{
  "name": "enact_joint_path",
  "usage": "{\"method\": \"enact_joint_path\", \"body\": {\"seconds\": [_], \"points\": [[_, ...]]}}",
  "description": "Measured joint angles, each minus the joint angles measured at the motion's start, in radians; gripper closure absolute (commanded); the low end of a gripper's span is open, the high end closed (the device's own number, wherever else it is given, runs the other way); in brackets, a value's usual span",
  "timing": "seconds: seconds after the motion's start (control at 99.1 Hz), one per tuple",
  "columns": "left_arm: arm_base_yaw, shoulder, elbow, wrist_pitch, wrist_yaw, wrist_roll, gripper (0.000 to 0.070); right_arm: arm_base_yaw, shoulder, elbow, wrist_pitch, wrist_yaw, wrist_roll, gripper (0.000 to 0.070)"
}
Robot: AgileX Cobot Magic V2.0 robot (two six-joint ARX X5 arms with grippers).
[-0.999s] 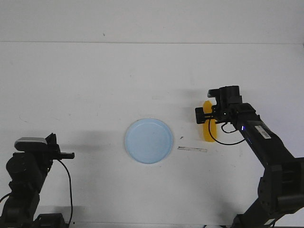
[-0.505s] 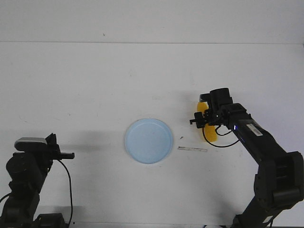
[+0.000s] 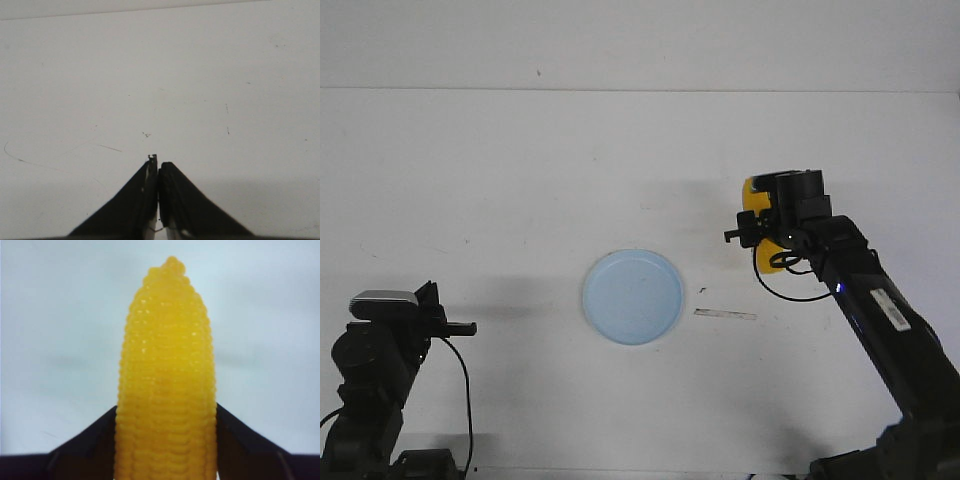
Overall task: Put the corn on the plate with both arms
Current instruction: 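Close the right gripper on the corn and lift it, then carry the corn with the right gripper over the plate, then lower the corn onto the plate and open the right gripper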
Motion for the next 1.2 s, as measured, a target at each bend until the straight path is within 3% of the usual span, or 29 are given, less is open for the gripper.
{"method": "enact_joint_path", "body": {"seconds": [0.273, 0.495, 0.505, 0.555, 1.009, 1.201], "points": [[0.0, -0.014, 0.0, 0.0, 0.0, 0.0, 0.07, 0.193, -0.082, 0.028, 0.122, -0.139, 0.002, 0.0517], [0.0, -0.018, 0.0, -0.001, 0.0, 0.0, 0.07, 0.387, -0.04, 0.026, 0.209, -0.142, 0.007, 0.0517], [0.0, -0.019, 0.0, -0.01, 0.0, 0.0, 0.07, 0.444, 0.017, 0.026, 0.211, -0.121, 0.007, 0.0517], [0.0, -0.019, 0.0, -0.017, 0.0, 0.0, 0.07, 0.467, 0.05, 0.026, 0.21, -0.107, 0.005, 0.0517], [0.0, -0.019, 0.0, -0.018, 0.0, 0.0, 0.07, 0.489, 0.286, 0.024, 0.15, -0.088, -0.003, 0.0507], [0.0, -0.019, 0.0, -0.018, 0.0, 0.0, 0.07, 0.49, 0.298, 0.024, 0.141, -0.079, -0.004, 0.0361]]}}
